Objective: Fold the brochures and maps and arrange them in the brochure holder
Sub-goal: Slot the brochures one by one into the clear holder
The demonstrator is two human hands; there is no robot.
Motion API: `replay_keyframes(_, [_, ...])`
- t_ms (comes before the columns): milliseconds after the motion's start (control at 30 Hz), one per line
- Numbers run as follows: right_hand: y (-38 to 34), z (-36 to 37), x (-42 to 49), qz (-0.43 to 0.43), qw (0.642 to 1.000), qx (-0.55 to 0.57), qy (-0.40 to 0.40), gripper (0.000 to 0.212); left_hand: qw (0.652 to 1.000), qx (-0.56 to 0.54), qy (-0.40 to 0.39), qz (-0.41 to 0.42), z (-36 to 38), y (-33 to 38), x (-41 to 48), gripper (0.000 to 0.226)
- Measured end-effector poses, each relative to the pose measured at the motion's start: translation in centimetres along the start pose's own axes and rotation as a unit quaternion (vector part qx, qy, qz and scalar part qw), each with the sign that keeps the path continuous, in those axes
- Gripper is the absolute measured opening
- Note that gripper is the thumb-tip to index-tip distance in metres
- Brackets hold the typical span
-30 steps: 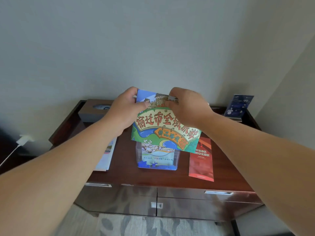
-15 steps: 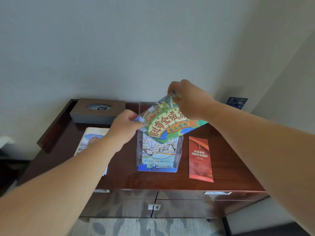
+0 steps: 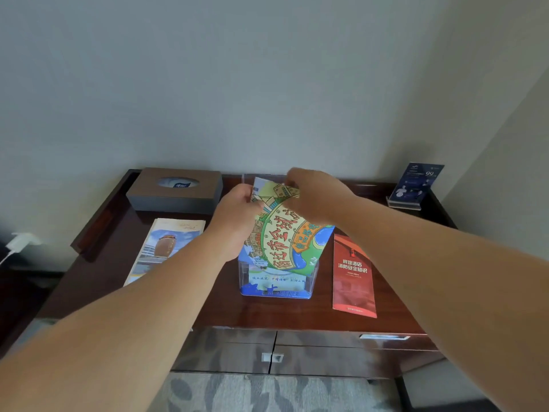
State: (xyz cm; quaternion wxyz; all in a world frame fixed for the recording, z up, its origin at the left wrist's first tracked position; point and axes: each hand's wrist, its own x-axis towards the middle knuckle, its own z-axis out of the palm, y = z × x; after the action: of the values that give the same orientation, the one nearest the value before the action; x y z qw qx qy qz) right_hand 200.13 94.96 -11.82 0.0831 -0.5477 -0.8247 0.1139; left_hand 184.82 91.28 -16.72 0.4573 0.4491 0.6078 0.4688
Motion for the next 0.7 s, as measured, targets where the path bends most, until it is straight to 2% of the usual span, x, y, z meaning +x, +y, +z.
replay_keyframes(100, [1.1,0.9,-0.4,0.011,1.000,-0.018,0.005,0.027,1.000,0.007,0.009,-0.017,-0.3,-0.5,0.2,0.015])
replay_keyframes(367, [0.9,0.0,0.4,-0.004,0.997,-0.008,0.083,0.018,0.998,-0.035,0.042,0.000,-1.1,0.4,0.7,0.015])
replay_keyframes(467, [1.2,0.4,0.2,-0.005,0.998,-0.017,0.066,0.019,0.995,0.069,0.064,0.035,-1.0,0.4,0.8,0.015])
replay_keyframes(533, [1.5,1.2,-0.1,-0.005,0.999,-0.018,0.048,0.019,0.981,0.143,0.082,0.097,-1.1,0.2,0.8,0.018])
replay_keyframes(633, [1.8,2.6,-0.4,-0.002,0.999,-0.023,0.032,0.014,0.924,0.305,0.068,0.220,-1.1,0.1,0.7,0.024])
replay_keyframes(700, [2.0,3.1,-0.5,0.007,0.999,-0.019,0.030,0.014,0.883,0.384,0.052,0.265,-1.1,-0.1,0.8,0.022])
